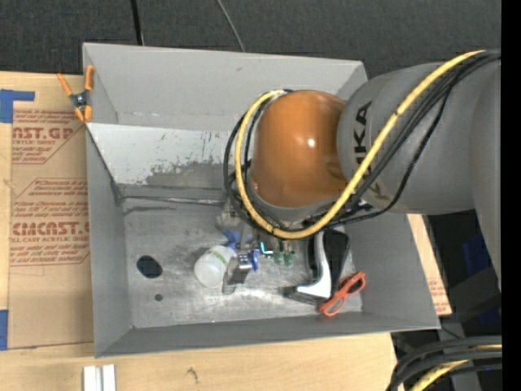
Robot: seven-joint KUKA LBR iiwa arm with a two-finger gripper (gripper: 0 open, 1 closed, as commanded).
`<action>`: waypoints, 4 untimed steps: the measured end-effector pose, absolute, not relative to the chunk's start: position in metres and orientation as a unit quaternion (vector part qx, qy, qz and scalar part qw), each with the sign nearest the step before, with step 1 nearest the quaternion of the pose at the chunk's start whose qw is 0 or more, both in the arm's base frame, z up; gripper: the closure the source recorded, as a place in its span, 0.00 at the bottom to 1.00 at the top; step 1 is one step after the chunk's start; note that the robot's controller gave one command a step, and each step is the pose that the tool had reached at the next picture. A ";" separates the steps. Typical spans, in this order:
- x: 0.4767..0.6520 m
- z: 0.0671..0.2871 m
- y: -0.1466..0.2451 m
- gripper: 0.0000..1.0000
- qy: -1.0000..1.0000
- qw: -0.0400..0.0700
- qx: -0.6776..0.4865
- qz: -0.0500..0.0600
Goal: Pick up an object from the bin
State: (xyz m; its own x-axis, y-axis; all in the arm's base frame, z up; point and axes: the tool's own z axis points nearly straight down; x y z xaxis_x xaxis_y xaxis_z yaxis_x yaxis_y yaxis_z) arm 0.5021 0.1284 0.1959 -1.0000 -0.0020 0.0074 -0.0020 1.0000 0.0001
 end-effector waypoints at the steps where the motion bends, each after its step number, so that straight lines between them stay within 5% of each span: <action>1: 0.504 0.199 0.128 0.00 -1.000 0.000 0.000 -0.001; 2: 0.521 0.187 0.123 0.00 -0.999 -0.002 0.055 -0.001; 3: 0.537 0.083 0.108 1.00 -0.990 -0.013 0.143 -0.004; 4: 0.537 0.083 0.108 1.00 -0.990 -0.013 0.143 -0.004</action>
Offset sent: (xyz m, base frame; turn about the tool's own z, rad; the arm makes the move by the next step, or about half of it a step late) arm 0.0538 -0.0232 -0.0409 -0.3013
